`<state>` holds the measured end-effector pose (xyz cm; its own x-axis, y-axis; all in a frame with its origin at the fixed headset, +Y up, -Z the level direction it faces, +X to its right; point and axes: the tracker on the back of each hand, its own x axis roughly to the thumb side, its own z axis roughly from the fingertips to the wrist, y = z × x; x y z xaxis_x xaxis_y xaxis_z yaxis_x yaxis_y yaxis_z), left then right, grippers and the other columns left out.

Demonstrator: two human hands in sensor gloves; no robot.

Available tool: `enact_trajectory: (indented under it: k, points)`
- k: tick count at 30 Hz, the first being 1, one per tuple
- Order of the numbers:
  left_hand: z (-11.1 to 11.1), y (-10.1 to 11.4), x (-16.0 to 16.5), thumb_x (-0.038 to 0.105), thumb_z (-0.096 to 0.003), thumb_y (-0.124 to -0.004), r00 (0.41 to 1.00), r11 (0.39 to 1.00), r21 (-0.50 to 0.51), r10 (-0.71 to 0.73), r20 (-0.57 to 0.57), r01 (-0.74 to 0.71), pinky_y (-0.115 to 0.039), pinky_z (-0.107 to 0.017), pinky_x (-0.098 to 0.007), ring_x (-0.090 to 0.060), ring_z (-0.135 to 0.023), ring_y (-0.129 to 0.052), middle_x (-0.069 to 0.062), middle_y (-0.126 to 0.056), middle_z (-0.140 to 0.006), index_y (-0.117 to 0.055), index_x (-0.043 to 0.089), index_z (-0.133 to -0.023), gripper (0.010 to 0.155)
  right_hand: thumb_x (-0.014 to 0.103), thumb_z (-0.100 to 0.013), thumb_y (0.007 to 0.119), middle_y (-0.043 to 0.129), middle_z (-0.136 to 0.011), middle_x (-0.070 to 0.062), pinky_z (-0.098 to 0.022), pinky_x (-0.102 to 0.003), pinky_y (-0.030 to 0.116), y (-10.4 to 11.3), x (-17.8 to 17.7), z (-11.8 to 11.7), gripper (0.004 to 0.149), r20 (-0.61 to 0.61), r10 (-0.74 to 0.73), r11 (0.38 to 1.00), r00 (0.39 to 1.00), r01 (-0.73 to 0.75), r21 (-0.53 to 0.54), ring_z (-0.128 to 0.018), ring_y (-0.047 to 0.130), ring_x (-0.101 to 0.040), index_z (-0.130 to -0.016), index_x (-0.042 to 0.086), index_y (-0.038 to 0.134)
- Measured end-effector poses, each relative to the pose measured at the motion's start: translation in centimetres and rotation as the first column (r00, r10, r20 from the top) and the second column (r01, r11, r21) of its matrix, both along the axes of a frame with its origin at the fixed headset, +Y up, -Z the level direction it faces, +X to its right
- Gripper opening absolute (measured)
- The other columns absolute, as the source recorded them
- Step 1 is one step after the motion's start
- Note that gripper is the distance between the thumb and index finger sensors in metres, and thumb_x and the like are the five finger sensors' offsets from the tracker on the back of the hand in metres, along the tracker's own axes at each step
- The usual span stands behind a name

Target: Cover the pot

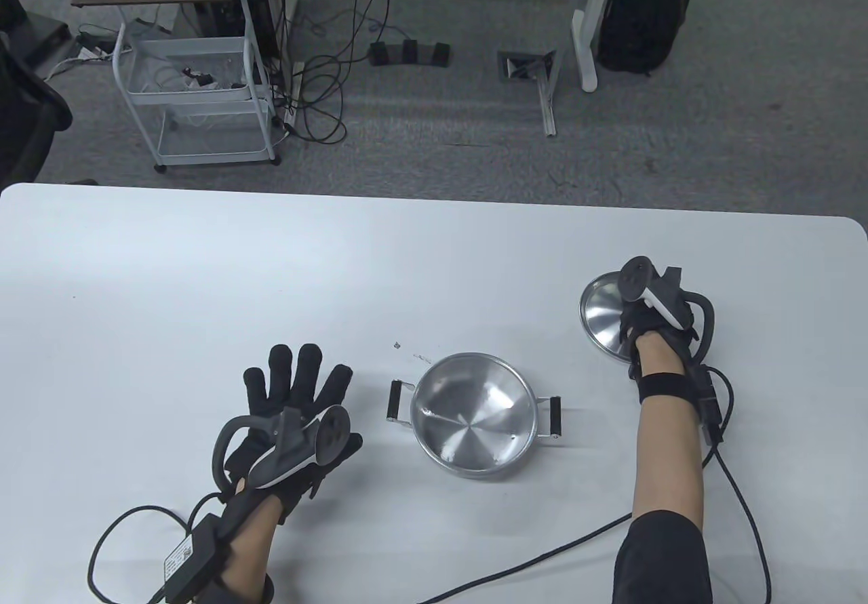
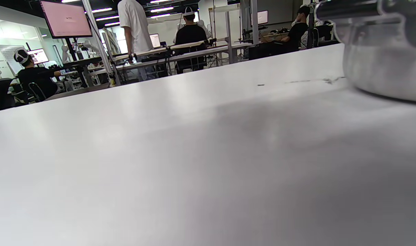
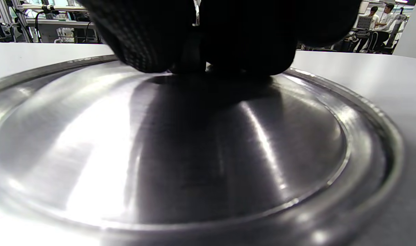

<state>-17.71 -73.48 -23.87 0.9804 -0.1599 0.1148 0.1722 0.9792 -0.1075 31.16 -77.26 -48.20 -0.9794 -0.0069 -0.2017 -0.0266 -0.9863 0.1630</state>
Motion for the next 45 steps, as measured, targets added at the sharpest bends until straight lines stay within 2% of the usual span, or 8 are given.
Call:
enact_trajectory:
  k: [6, 15, 19, 23, 25, 29, 32, 45]
  points:
    - [0.0, 0.0, 0.0, 0.082, -0.0325, -0.056, 1.000, 1.000, -0.002, 0.001, 0.000, -0.001, -0.021, -0.081, -0.072, -0.048, -0.110, -0.005, -0.008, -0.003, -0.120, -0.018, 0.045, -0.109, 0.093, 0.003, -0.033, 0.096, 0.108, -0.048, 0.003, -0.051, -0.044, 0.076, 2.3, -0.2, 1.3, 0.028, -0.065, -0.043, 0.998, 0.997, 0.045, 0.032, -0.043, 0.105, 0.002, -0.060, 0.007, 0.101]
    - [0.0, -0.5, 0.8, 0.082, -0.0329, -0.056, 0.999, 1.000, -0.011, -0.008, 0.035, 0.008, -0.022, -0.082, -0.072, -0.048, -0.110, -0.006, -0.008, -0.003, -0.120, -0.018, 0.045, -0.109, 0.093, 0.012, -0.036, 0.099, 0.115, -0.017, 0.020, -0.047, -0.040, 0.080, 9.2, -4.6, 6.2, 0.018, -0.307, -0.078, 0.987, 0.949, 0.116, 0.109, -0.035, 0.105, 0.022, -0.050, 0.003, 0.107]
    - [0.0, -0.4, 0.8, 0.082, -0.0329, -0.056, 0.999, 1.000, -0.004, -0.004, 0.034, 0.004, -0.022, -0.082, -0.072, -0.048, -0.111, -0.006, -0.008, -0.003, -0.120, -0.018, 0.045, -0.109, 0.093, 0.016, -0.035, 0.100, 0.114, -0.006, 0.025, -0.043, -0.037, 0.083, 12.0, -8.0, 9.0, 0.019, -0.440, -0.068, 0.982, 0.895, 0.138, 0.130, -0.029, 0.104, 0.029, -0.047, 0.003, 0.108]
    - [0.2, -0.2, 0.8, 0.082, -0.0332, -0.057, 0.999, 1.000, 0.010, 0.007, 0.035, -0.007, -0.022, -0.082, -0.072, -0.048, -0.111, -0.006, -0.008, -0.004, -0.120, -0.018, 0.045, -0.109, 0.093, 0.019, -0.032, 0.101, 0.113, 0.001, 0.029, -0.040, -0.035, 0.085, 13.8, -12.8, 12.1, 0.020, -0.596, -0.092, 0.976, 0.798, 0.192, 0.106, -0.024, 0.103, 0.033, -0.045, 0.005, 0.109]
    - [0.2, -0.2, 0.8, 0.081, -0.0333, -0.057, 0.999, 1.000, 0.011, 0.008, 0.036, -0.008, -0.022, -0.082, -0.072, -0.048, -0.111, -0.007, -0.008, -0.004, -0.120, -0.018, 0.045, -0.109, 0.093, 0.020, -0.032, 0.101, 0.112, 0.005, 0.031, -0.039, -0.034, 0.086, 13.4, -15.5, 13.4, 0.021, -0.664, -0.078, 0.982, 0.744, 0.173, 0.078, -0.023, 0.103, 0.034, -0.043, 0.005, 0.110]
    - [0.2, -0.5, 1.0, 0.081, -0.0334, -0.057, 0.999, 1.000, 0.001, -0.005, 0.039, 0.005, -0.023, -0.082, -0.072, -0.048, -0.111, -0.007, -0.009, -0.005, -0.120, -0.018, 0.044, -0.109, 0.093, 0.024, -0.032, 0.100, 0.111, 0.010, 0.037, -0.039, -0.032, 0.087, 10.8, -20.4, 15.4, 0.022, -0.761, -0.018, 0.996, 0.649, 0.079, 0.044, -0.024, 0.102, 0.040, -0.041, 0.008, 0.110]
    - [0.1, -0.7, 1.0, 0.082, -0.0334, -0.056, 0.999, 1.000, -0.005, -0.012, 0.038, 0.012, -0.023, -0.082, -0.072, -0.048, -0.111, -0.007, -0.008, -0.005, -0.120, -0.018, 0.045, -0.109, 0.092, 0.024, -0.032, 0.100, 0.111, 0.011, 0.038, -0.038, -0.033, 0.087, 9.1, -22.4, 15.9, 0.022, -0.788, -0.027, 0.998, 0.615, 0.063, 0.015, -0.025, 0.102, 0.038, -0.040, 0.007, 0.111]
    - [0.1, -0.6, 0.9, 0.081, -0.0335, -0.057, 1.000, 1.000, -0.009, -0.008, 0.030, 0.008, -0.023, -0.082, -0.071, -0.048, -0.111, -0.007, -0.008, -0.005, -0.120, -0.019, 0.045, -0.109, 0.092, 0.025, -0.031, 0.099, 0.113, 0.007, 0.029, -0.038, -0.033, 0.086, 6.8, -23.3, 16.1, 0.025, -0.800, -0.031, 1.000, 0.600, 0.018, -0.025, -0.021, 0.103, 0.036, -0.046, 0.008, 0.108]
